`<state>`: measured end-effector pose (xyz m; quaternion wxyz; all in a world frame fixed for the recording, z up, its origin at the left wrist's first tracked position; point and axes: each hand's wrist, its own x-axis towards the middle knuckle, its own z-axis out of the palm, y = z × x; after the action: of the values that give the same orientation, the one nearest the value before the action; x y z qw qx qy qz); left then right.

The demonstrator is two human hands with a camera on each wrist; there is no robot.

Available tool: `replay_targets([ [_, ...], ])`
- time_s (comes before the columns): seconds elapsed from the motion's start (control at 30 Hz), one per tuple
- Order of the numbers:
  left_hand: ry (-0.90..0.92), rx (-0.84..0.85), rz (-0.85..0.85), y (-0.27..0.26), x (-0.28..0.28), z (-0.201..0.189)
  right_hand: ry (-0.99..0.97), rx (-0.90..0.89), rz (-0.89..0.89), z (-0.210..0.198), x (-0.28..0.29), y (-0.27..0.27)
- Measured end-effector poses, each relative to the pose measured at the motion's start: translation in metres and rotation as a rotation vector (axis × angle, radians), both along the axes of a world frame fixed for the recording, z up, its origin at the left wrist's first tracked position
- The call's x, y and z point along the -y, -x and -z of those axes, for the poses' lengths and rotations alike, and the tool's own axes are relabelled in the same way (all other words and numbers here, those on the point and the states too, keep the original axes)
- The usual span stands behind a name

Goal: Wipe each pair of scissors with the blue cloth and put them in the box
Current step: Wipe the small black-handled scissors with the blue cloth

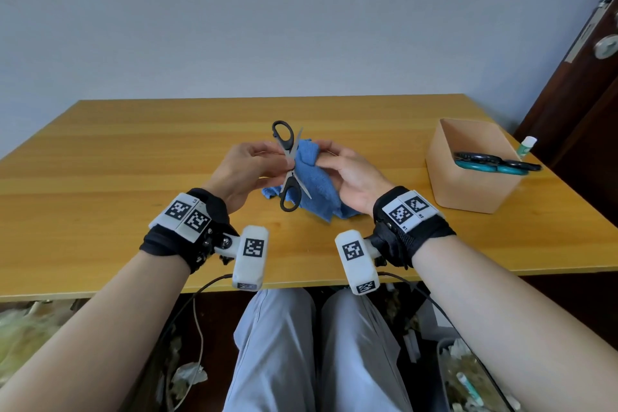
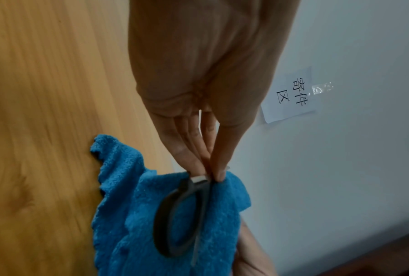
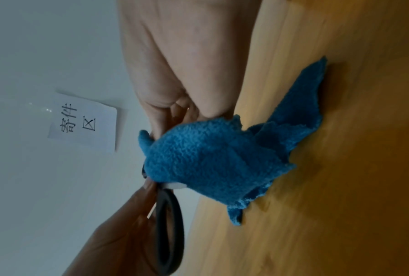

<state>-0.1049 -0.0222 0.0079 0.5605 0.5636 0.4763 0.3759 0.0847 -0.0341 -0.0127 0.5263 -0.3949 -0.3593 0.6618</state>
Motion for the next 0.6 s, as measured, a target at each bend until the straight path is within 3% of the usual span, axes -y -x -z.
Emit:
replay_targets([
  [0.23, -0.040, -0.020, -0.060, -0.012, 0.007, -0.003, 0.038, 0.187, 0.105, -0.001, -0.002, 0.011],
  [0.6, -0.088, -0.025, -0.073, -0.010, 0.008, -0.009, 0.062, 0.197, 0.051, -0.005, -0.002, 0.007],
])
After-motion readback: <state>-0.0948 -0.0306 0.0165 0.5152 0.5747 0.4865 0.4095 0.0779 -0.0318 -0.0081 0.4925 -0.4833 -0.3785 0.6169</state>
